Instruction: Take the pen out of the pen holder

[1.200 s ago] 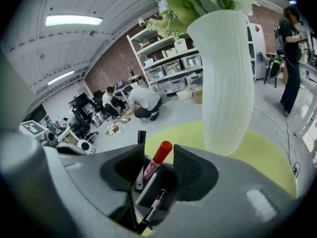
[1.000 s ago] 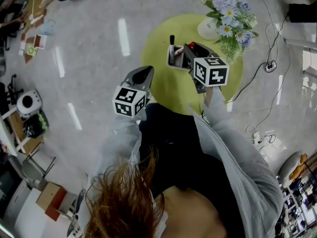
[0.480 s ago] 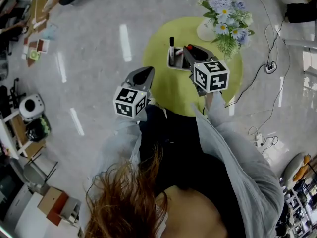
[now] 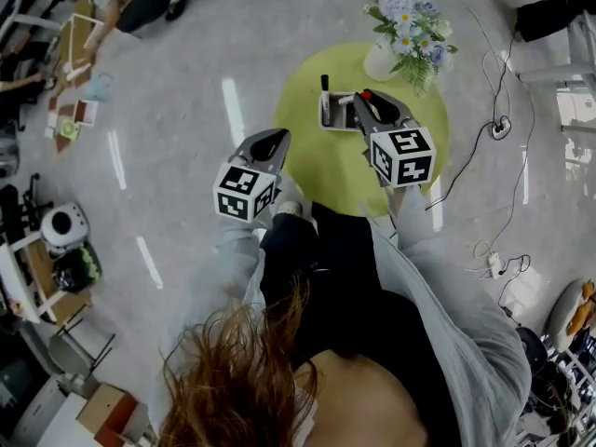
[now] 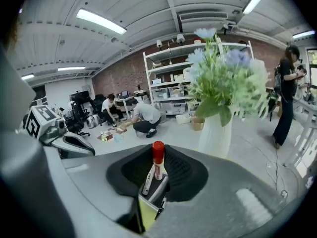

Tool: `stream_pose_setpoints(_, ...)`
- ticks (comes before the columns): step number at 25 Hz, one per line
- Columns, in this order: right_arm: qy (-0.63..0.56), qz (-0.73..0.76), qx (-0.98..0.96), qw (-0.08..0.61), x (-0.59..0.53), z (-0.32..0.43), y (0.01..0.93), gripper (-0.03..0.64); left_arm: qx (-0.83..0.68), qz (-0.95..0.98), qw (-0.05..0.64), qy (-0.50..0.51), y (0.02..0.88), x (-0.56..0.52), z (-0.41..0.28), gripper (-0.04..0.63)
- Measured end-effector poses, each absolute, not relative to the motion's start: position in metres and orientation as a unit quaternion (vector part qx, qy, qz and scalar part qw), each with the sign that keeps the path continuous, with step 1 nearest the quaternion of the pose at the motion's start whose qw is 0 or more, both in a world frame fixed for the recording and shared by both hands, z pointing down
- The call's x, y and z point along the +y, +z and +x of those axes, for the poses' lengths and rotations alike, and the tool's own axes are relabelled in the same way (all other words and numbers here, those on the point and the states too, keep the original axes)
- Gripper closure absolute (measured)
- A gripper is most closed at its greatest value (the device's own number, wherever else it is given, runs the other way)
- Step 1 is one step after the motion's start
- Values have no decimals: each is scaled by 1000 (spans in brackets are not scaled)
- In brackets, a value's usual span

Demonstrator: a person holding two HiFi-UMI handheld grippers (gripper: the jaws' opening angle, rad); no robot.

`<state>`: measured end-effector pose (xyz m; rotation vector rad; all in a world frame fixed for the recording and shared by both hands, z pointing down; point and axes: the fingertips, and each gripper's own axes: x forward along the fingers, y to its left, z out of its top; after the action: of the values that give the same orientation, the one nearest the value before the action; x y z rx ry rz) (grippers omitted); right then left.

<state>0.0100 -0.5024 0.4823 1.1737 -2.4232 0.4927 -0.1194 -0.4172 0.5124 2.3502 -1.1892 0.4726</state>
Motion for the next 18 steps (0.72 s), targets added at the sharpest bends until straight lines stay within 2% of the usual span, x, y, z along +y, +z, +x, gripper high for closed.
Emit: stream_pose_setpoints(18, 53, 559, -825, 65, -408, 27, 358, 546, -405, 893, 162, 109, 432, -378, -142, 578)
